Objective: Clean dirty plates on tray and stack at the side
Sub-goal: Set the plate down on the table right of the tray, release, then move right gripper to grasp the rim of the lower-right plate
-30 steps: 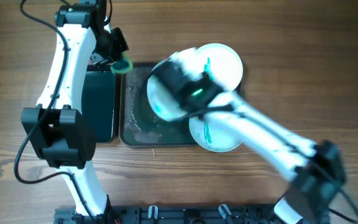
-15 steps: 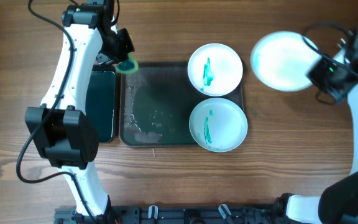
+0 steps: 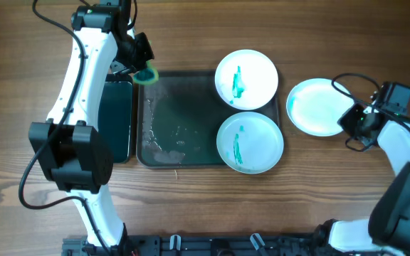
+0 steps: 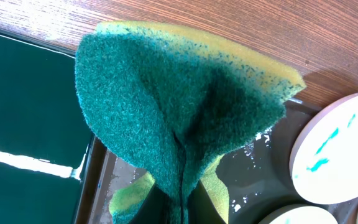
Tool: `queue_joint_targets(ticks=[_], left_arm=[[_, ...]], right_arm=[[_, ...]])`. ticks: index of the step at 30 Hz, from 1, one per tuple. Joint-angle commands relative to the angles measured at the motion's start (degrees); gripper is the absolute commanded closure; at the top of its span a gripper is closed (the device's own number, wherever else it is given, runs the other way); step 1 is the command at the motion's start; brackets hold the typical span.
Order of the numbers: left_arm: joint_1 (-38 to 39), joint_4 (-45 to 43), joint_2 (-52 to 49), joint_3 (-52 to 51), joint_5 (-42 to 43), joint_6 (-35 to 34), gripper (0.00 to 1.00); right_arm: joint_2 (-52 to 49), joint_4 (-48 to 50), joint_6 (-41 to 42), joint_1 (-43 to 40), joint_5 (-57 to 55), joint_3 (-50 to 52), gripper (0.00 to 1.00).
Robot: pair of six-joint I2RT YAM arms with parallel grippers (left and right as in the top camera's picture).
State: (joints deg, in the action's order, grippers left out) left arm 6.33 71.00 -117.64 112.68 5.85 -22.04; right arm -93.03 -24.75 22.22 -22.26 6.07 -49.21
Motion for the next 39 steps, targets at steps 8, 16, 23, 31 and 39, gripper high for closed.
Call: queue_joint_targets(ticks=[8,16,23,31,39], left_arm=[[-0.04,0.04,0.42,-0.2,0.52,-0.94,0.96],[-0.04,0.83,0.42,-0.2,0.52,-0.87,0.96],[-0.04,0.85,0.42,-0.2,0.5,-0.7,0.96],[-0.04,0.81,0.42,-0.2,0.5,-0.7,0.96],[-0.04,0.85,0.42,-0.2,0.52,-0.72,0.96]], right_arm=[[-0.15,-12.28,-5.6,0.61,6.78,-7.85,0.71],[5.11,-27.63,-15.82,9.29,18.53,-11.96,0.67],[4.5,-26.95,-10.16,25.09,16.22,-4.35,0.67],[4.37,-21.16,-7.56,28.48,10.01,1.97,0.67],[4.44,-15.34,-10.12,28.48,13.18,4.76,0.85]])
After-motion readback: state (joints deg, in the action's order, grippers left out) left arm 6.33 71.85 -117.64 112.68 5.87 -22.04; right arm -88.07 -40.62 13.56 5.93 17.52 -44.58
